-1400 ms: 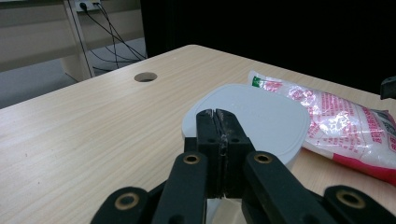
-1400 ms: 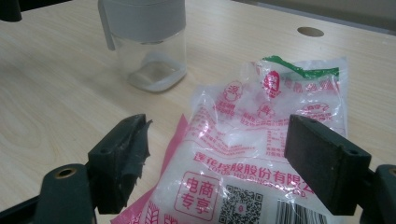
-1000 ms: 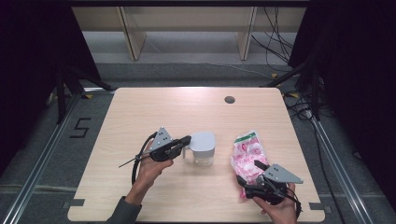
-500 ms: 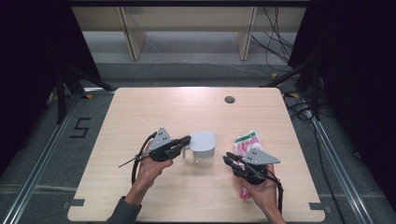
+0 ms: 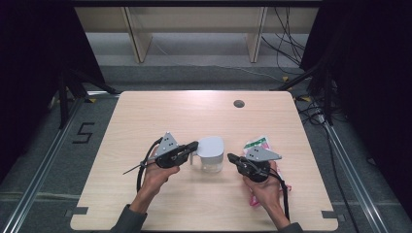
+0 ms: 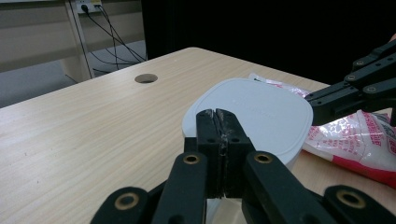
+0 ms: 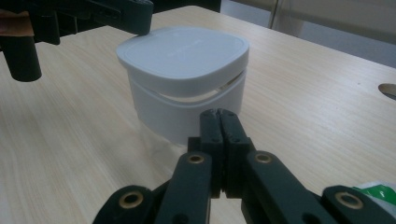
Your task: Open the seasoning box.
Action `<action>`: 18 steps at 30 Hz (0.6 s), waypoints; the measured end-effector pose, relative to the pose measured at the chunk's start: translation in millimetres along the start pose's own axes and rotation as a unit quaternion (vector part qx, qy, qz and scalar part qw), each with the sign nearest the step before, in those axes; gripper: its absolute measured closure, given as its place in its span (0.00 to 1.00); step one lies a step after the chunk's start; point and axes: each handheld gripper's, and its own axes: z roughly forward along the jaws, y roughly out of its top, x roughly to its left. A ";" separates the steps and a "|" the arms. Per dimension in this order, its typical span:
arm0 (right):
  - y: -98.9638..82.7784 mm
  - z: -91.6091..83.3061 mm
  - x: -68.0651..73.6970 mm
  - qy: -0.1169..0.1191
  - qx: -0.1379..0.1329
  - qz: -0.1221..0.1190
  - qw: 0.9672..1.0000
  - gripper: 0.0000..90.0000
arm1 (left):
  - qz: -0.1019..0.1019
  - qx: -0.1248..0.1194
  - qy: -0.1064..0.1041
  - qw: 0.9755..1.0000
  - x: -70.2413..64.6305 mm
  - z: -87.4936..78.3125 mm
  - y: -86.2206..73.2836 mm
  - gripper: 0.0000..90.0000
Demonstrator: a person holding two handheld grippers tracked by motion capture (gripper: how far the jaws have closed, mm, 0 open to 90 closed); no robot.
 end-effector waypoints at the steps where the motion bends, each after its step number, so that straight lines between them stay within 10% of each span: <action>1: 0.8 2.4 -1.9 0.008 -0.004 -0.013 1.000 1.00 | 0.000 0.000 0.000 1.000 0.0 0.0 0.0 0.98; 18: 8.7 9.2 4.9 0.014 0.014 -0.013 1.000 1.00 | -0.007 -0.006 -0.005 1.000 0.7 0.4 -1.1 0.98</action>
